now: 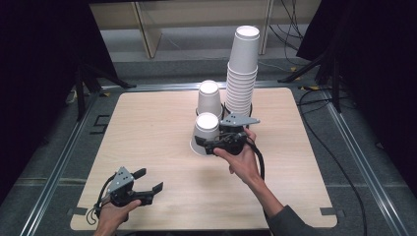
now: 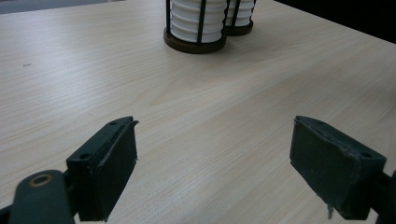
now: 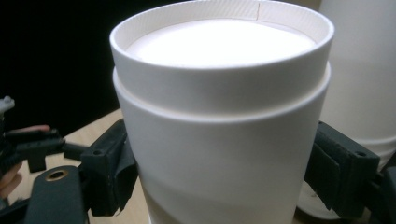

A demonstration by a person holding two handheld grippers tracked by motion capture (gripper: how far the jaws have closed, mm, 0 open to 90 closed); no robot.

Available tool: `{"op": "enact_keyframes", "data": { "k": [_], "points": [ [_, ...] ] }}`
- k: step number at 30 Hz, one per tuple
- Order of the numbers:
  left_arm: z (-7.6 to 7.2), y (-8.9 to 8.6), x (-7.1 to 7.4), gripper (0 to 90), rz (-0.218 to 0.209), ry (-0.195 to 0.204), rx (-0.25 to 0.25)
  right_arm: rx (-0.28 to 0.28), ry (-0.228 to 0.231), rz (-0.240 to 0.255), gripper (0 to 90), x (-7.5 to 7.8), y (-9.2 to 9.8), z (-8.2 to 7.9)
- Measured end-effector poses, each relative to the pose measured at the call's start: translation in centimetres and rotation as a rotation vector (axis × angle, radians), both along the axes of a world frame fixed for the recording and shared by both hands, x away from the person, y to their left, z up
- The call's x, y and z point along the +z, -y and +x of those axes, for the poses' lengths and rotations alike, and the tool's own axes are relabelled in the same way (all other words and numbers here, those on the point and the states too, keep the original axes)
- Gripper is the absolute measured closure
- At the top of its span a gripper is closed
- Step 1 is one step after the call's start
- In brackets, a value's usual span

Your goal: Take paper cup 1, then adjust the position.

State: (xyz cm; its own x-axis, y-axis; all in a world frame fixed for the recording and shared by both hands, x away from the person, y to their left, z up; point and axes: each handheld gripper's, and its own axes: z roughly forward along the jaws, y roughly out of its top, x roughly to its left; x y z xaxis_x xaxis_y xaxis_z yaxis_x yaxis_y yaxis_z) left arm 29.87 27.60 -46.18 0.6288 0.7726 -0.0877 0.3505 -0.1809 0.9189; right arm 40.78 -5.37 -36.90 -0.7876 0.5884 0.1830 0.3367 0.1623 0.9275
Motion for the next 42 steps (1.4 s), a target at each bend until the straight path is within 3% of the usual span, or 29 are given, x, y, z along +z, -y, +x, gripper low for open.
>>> {"op": "enact_keyframes", "data": {
  "k": [4, 5, 6, 10, 11, 13, 14, 15, 18, 20, 21, 22, 23, 24, 25, 26, 30, 31, 32, 34, 35, 38, 39, 42],
  "points": [
    [0.0, 0.0, 0.0, 14.6, 0.001, 0.008, -0.005, 0.012, -0.020, -0.019, 19.6, -1.1, -0.2, -0.2],
    [0.0, -0.1, 0.2, 14.6, 0.022, 0.012, -0.009, 0.015, -0.024, -0.019, 19.6, -1.2, -0.2, -0.3],
    [0.1, -0.1, 0.1, 14.6, 0.008, 0.020, -0.014, 0.011, -0.014, -0.039, 19.6, -1.3, -0.2, -0.4],
    [-0.1, -0.1, 0.1, 14.6, 0.009, 0.008, 0.003, 0.024, -0.064, 0.007, 19.6, -1.5, -0.7, -1.0],
    [-0.1, -0.1, 0.2, 14.6, 0.003, 0.009, 0.004, 0.040, -0.038, -0.002, 19.6, -1.6, -0.7, -0.9],
    [0.0, 0.1, 0.1, 14.6, -0.014, 0.011, 0.004, 0.058, -0.044, 0.003, 19.6, -1.6, -1.0, -1.2],
    [0.4, 0.5, 0.2, 14.6, -0.020, 0.043, -0.025, 0.062, -0.046, 0.007, 19.6, -1.6, -1.2, -1.3],
    [0.5, 0.8, 0.3, 14.6, -0.022, 0.049, -0.032, 0.069, -0.058, 0.004, 19.6, -1.6, -1.3, -1.5],
    [0.9, 1.8, 0.4, 14.6, -0.003, 0.057, -0.057, 0.090, -0.042, 0.004, 19.6, -1.8, -1.7, -1.6],
    [1.4, 2.3, 0.4, 14.6, -0.010, 0.057, -0.065, 0.091, -0.059, 0.001, 19.6, -1.9, -2.0, -1.8],
    [1.6, 2.6, 0.3, 14.6, -0.025, 0.061, -0.075, 0.105, -0.046, -0.003, 19.6, -2.1, -2.2, -1.7],
    [1.6, 2.8, 0.4, 14.6, -0.012, 0.056, -0.077, 0.106, -0.060, 0.002, 19.6, -2.2, -2.3, -1.8],
    [1.8, 3.1, 0.3, 14.6, -0.031, 0.063, -0.090, 0.107, -0.043, -0.016, 19.6, -2.3, -2.3, -1.8],
    [1.9, 3.3, 0.4, 14.6, -0.041, 0.075, -0.104, 0.110, -0.066, 0.001, 19.6, -2.4, -2.6, -2.0],
    [2.0, 3.4, 0.5, 14.6, -0.051, 0.081, -0.115, 0.117, -0.042, -0.018, 19.6, -2.5, -2.5, -1.8],
    [2.1, 3.6, 0.5, 14.6, -0.056, 0.089, -0.132, 0.125, -0.062, -0.006, 19.6, -2.6, -2.7, -1.9],
    [1.9, 4.0, 0.5, 14.6, -0.035, 0.089, -0.149, 0.144, -0.077, 0.005, 19.6, -3.0, -3.4, -2.0],
    [2.0, 4.2, 0.4, 14.6, -0.062, 0.095, -0.154, 0.149, -0.085, 0.001, 19.6, -3.0, -3.5, -2.1],
    [1.9, 4.1, 0.6, 14.6, -0.041, 0.095, -0.157, 0.146, -0.065, -0.017, 19.6, -3.1, -3.7, -2.1],
    [1.9, 4.3, 0.6, 14.6, -0.046, 0.093, -0.164, 0.160, -0.090, -0.010, 19.6, -3.2, -4.2, -2.4],
    [2.0, 4.4, 0.5, 14.6, -0.058, 0.102, -0.169, 0.165, -0.064, -0.022, 19.6, -3.3, -4.4, -2.3],
    [2.0, 4.4, 0.5, 14.5, -0.064, 0.106, -0.170, 0.183, -0.086, -0.017, 19.6, -3.5, -5.0, -2.5],
    [1.9, 4.3, 0.6, 14.5, -0.042, 0.096, -0.160, 0.189, -0.083, -0.016, 19.6, -3.6, -5.2, -2.5],
    [2.0, 4.4, 0.5, 14.5, -0.046, 0.114, -0.162, 0.190, -0.078, -0.028, 19.6, -3.9, -5.7, -2.7]
  ]
}}
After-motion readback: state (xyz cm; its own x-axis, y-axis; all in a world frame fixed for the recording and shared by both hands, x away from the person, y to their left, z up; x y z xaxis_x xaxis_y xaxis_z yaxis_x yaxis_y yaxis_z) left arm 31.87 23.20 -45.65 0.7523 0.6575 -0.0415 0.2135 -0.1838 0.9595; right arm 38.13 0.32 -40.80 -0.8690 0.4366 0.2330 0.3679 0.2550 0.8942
